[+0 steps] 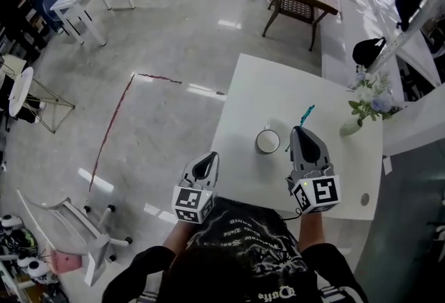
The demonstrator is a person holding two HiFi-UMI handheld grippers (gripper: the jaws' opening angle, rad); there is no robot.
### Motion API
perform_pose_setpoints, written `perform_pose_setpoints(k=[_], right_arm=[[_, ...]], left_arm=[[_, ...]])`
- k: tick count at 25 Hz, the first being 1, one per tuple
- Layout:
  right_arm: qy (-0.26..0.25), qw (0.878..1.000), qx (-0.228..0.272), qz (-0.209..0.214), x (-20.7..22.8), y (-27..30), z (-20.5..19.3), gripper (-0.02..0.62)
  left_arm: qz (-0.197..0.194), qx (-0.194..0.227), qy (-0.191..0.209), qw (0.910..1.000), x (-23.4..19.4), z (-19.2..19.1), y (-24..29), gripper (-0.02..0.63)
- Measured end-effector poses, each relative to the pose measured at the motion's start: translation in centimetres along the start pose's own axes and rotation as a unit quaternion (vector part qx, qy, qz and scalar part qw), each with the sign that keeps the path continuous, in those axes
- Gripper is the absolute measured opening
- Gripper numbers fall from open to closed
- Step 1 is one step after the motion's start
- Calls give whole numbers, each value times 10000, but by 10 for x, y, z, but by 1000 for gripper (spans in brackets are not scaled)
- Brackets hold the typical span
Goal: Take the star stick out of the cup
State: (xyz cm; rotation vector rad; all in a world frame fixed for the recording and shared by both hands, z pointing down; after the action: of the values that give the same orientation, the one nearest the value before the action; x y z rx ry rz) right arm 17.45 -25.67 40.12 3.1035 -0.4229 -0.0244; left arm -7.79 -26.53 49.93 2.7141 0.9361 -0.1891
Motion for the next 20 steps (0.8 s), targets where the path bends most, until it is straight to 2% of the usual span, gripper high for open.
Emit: perform_pose_setpoints(k=[6, 12, 15, 20], right_arm=[[202, 9990, -257, -296, 14, -34, -26, 12], [390, 9955, -435, -752, 23, -65, -48, 12], [339, 9945, -533, -840, 22, -76, -59, 12], [569, 9911, -682, -996, 21, -89, -75, 12]], left_arm=[[-432, -8, 440, 9981, 16, -6, 9, 20], [-570, 70, 392, 9976, 27, 0, 14, 20], [-666, 79, 430, 9968, 29, -2, 13, 20], [-690, 44, 386, 9969, 36, 0, 13, 20]])
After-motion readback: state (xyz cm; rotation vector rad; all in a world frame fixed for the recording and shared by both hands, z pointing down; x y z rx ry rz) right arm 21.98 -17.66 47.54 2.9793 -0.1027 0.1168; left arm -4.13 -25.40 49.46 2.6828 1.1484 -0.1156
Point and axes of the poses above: the fingertips, and each gripper's own axes: y forward along the fingers, x to its right, z out of its top, the point moved 7 cm from there along -y, backward along the fingers, and after that the axes turned 4 degrees about x, right-handed, at the moved point
